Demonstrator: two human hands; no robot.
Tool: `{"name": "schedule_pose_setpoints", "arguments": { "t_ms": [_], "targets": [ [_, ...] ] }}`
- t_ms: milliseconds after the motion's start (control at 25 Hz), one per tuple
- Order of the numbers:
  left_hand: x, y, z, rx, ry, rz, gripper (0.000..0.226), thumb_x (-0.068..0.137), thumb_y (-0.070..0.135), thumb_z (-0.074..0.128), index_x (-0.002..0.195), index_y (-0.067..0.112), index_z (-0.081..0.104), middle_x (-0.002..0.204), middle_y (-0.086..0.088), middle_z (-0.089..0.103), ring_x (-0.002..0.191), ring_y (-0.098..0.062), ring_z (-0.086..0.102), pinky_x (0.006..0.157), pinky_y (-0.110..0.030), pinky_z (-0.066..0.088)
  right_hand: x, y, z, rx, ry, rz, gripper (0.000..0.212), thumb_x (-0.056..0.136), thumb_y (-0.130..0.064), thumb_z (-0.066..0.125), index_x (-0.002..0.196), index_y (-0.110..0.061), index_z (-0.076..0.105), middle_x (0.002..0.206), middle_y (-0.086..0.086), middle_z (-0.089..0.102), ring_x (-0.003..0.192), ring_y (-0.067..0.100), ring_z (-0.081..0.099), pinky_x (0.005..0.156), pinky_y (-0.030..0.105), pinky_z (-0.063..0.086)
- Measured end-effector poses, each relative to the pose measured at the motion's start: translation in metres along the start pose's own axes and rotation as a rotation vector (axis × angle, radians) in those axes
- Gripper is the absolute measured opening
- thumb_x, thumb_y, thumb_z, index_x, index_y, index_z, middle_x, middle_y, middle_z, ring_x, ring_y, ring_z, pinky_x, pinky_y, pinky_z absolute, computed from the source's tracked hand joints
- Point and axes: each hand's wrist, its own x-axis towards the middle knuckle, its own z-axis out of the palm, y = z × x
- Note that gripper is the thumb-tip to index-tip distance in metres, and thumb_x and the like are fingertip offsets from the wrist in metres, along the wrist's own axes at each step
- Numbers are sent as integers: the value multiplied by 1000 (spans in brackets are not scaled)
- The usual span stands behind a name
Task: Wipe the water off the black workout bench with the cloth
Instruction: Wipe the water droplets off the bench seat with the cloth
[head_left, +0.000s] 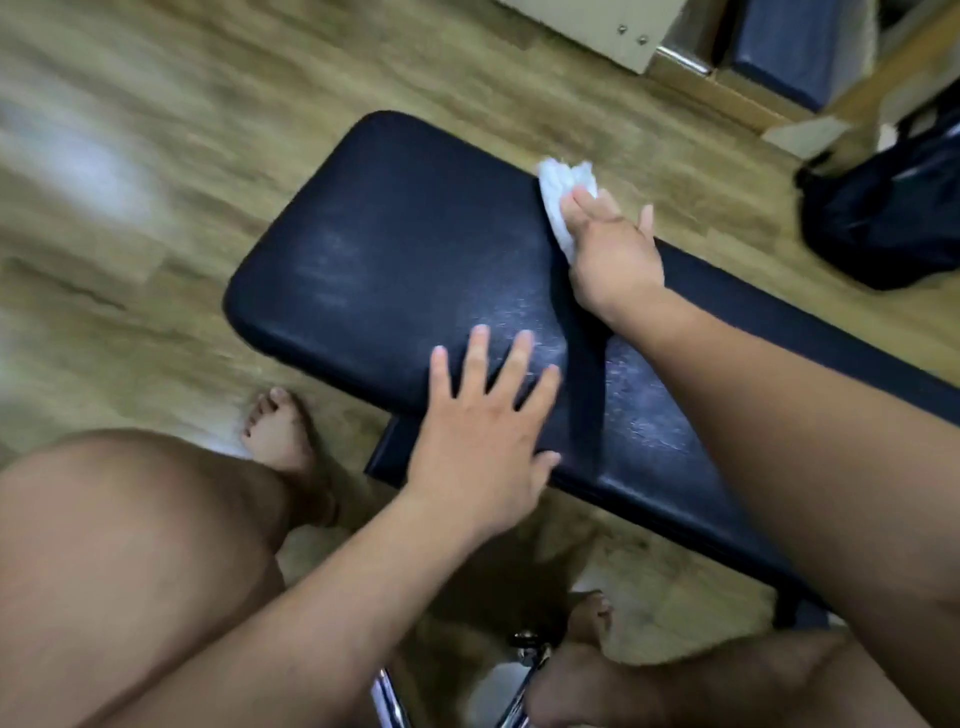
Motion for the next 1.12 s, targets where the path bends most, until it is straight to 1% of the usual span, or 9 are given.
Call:
{"name": "schedule_pose_setpoints", "arguments": {
  "t_ms": [120,320,440,560,720,800,880,1000,1120],
  "targets": [
    [8,2,3,66,-63,-57,79,93,64,37,155,35,-2,166,0,-7,150,-39,-10,118,-61,0,-50,87,14,-6,-53,144,73,81,3,45,148,-19,24,158,-7,20,147,21,17,115,59,0],
    [9,8,2,99,-57,-122,79,91,61,48,155,37,10,166,3,1,151,-37,-2,119,-60,9,-140,217,29,-33,-146,338,74,83,0,45,149,-21,20,159,-4,18,144,24,25,115,59,0],
    [13,11,0,118,-82,-169,77,91,59,50,155,39,12,166,5,1,151,-35,-2,119,-58,11,-198,285,37,-48,-134,453,76,77,1,48,146,-20,24,158,2,22,141,26,30,113,61,13],
    [14,9,0,92,-86,-183,76,90,58,54,154,42,15,166,7,3,152,-32,-1,120,-57,12,-256,320,44,-9,-128,612,66,75,3,52,132,-16,27,146,13,34,125,38,42,104,61,32],
    [15,8,1,88,-63,-191,77,89,57,58,154,41,20,165,6,8,151,-33,2,118,-58,15,-324,326,61,118,-136,895,31,81,-11,48,106,-20,32,110,27,52,92,48,54,79,50,49],
    [14,9,4,95,-46,-196,76,89,56,58,153,40,21,165,6,9,151,-33,2,118,-58,15,-346,308,53,152,-109,893,14,81,-16,41,93,-17,34,90,26,51,76,43,52,70,42,44],
    [15,10,7,101,-45,-197,76,89,56,57,154,40,20,165,5,8,151,-34,2,118,-59,14,-362,283,43,216,-69,936,13,80,-7,45,88,-13,38,81,26,46,74,43,46,69,40,40],
    [16,8,7,96,-55,-190,76,90,56,55,154,38,18,166,5,6,151,-35,1,118,-60,12,-380,247,36,201,-69,950,19,79,1,51,95,-6,45,88,30,50,88,50,52,79,46,44],
    [14,9,10,55,-50,-195,75,91,53,55,155,37,18,166,4,5,151,-37,-2,118,-62,7,-385,216,36,133,-122,939,35,84,-6,58,116,3,47,116,30,55,107,46,54,86,46,46]
  ]
}}
